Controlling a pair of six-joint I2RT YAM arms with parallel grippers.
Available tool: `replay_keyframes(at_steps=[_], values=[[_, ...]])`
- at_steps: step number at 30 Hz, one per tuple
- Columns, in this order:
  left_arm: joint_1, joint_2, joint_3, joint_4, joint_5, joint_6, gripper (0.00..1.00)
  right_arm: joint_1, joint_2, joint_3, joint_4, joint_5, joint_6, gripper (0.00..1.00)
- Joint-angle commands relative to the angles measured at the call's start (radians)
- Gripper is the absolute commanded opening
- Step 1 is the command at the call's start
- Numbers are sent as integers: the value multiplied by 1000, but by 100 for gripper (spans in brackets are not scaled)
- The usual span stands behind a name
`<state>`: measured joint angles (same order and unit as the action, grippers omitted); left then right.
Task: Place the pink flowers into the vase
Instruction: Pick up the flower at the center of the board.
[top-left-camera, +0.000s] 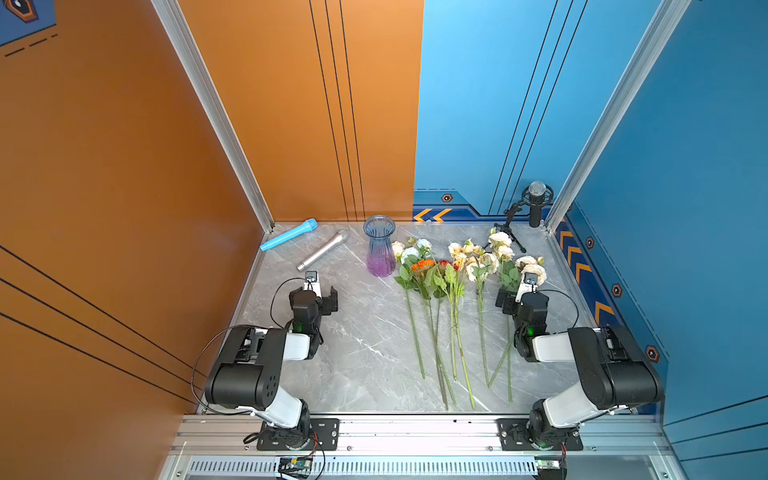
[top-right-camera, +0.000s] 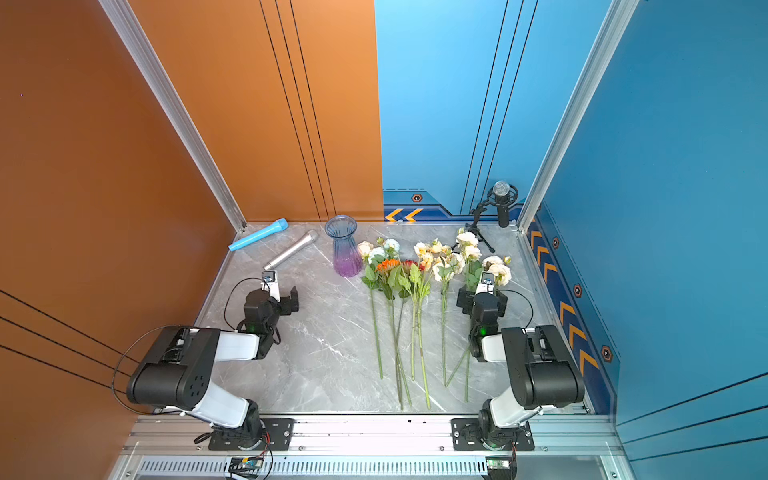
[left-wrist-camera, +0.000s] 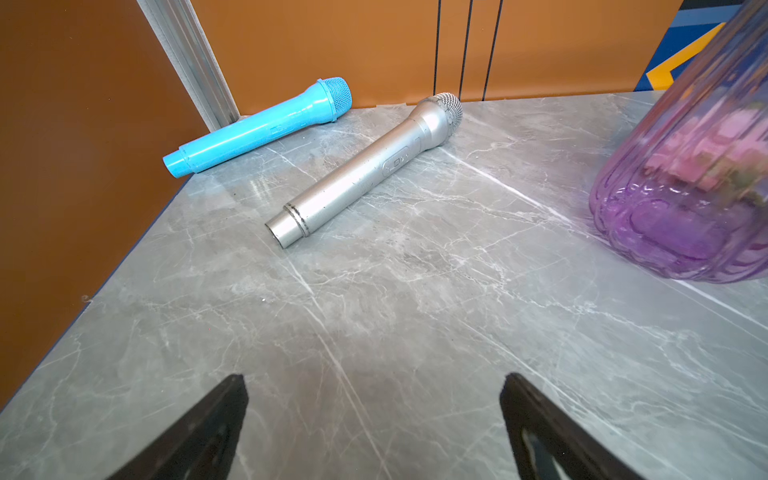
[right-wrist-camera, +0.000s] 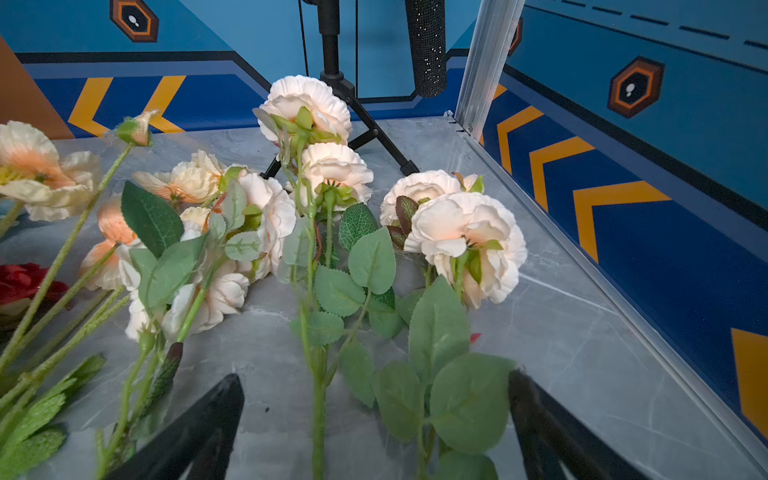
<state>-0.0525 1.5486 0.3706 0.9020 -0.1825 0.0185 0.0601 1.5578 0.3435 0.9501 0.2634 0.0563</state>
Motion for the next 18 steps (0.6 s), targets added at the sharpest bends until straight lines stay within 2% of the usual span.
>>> replay_keyframes(at_steps=[1,18], values=[[7,9,13,4,6,-5,98,7,-13,14,-13,12,8,100],[10,8,10,5,12,-8,98,-4,-14,19,-25,-12,13,100]])
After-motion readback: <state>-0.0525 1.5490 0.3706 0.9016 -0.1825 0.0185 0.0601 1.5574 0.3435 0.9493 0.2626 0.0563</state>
